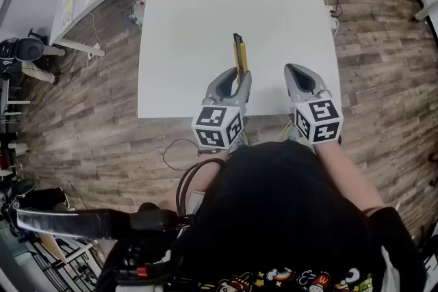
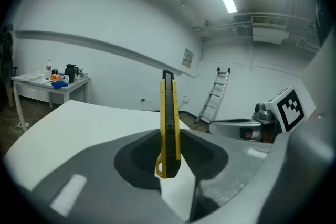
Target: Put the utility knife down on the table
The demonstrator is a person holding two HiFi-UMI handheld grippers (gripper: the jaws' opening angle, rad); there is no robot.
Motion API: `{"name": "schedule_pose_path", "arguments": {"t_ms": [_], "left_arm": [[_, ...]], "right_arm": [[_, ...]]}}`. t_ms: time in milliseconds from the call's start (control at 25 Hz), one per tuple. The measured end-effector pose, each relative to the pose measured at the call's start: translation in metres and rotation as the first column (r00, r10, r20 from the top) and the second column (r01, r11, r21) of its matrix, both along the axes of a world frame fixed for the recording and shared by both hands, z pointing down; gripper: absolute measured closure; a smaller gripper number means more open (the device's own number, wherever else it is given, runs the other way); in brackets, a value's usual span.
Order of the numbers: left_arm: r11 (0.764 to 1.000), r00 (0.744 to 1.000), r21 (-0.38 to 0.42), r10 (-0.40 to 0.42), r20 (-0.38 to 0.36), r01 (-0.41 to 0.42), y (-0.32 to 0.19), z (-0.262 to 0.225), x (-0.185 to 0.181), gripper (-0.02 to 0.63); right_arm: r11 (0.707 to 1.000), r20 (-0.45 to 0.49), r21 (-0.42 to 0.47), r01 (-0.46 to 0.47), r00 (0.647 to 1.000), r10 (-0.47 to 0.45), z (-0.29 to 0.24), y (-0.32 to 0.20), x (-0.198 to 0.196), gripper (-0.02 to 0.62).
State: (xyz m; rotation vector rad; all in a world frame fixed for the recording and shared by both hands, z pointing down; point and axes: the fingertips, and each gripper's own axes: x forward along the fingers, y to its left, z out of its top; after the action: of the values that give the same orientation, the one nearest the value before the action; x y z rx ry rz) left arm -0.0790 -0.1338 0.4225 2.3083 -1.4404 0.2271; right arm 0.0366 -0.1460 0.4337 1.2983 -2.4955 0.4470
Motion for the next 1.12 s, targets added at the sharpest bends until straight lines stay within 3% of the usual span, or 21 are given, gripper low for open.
{"name": "schedule_pose_path", "arguments": {"t_ms": [640, 880, 1120], "left_arm": [[0.999, 0.997, -0.033, -0.036, 0.062, 0.038, 0.016, 0.013, -0.017, 0.483], [0.991, 0.995, -0.125, -0.034, 0.094, 0.045, 0.014, 0.034, -0.026, 0.483], [0.978, 0.986, -0.205, 0.011, 0.166, 0.024, 0.000, 0.065, -0.014, 0.483]], "right_arm": [[1.000, -0.004, 0.009, 0.013, 1.000, -0.013, 0.003, 0.016, -0.012, 0.575], [1.000, -0.005, -0.005, 0.014, 1.000, -0.014, 0.002, 0.023, -0.016, 0.574], [1.000, -0.004, -0.014, 0.000, 1.000, 0.000, 0.006, 0.031, -0.002, 0.574]]}}
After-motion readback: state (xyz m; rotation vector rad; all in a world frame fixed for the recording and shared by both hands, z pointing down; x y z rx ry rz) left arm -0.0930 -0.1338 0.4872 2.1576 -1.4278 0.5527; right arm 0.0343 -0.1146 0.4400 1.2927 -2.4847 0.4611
